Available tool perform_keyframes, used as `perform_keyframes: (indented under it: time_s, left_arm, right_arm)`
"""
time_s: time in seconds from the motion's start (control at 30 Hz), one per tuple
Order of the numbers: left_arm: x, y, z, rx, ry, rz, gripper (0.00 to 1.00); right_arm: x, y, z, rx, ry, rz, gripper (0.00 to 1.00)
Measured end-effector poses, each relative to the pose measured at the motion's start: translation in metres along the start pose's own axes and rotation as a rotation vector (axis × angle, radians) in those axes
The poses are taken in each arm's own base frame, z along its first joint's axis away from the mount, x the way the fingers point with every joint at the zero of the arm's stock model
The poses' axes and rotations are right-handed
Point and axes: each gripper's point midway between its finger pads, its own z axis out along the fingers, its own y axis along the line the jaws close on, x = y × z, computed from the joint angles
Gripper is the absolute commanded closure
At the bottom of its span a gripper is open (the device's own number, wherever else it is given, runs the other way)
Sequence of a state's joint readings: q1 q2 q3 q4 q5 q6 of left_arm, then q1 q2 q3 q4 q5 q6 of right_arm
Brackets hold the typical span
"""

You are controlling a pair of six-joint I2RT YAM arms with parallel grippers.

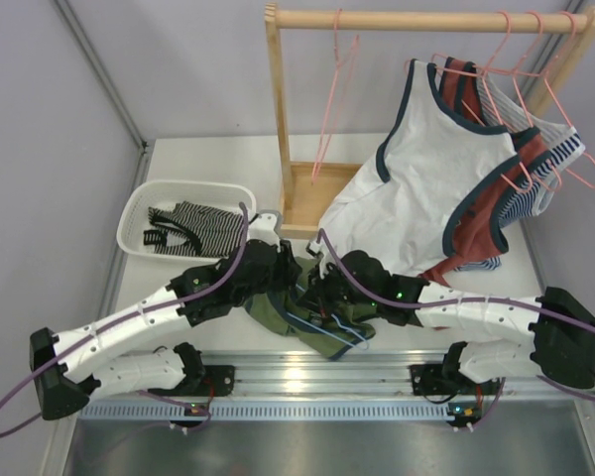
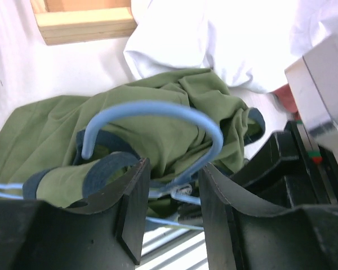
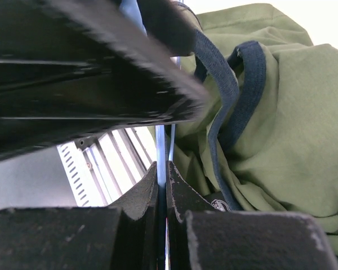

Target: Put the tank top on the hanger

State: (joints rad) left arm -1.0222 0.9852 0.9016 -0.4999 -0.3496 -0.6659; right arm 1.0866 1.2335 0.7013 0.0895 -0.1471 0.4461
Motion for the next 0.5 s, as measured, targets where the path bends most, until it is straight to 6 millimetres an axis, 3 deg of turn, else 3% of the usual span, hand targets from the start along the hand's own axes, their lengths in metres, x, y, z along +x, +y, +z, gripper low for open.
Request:
perform_keyframes:
  time_s: [0.33, 0.5]
  left_arm:
    - [-0.009, -0.002, 0.016, -0.006, -0.072, 0.017, 0.62]
    - [-0.003, 0.001, 0.021, -0.009, -0.072, 0.023, 0.71]
  right_arm:
    - [0.001, 0.000, 0.001, 0.004, 0.003, -0.003, 1.00]
    - [0.001, -0.001, 0.001, 0.010, 0.002, -0.003, 1.00]
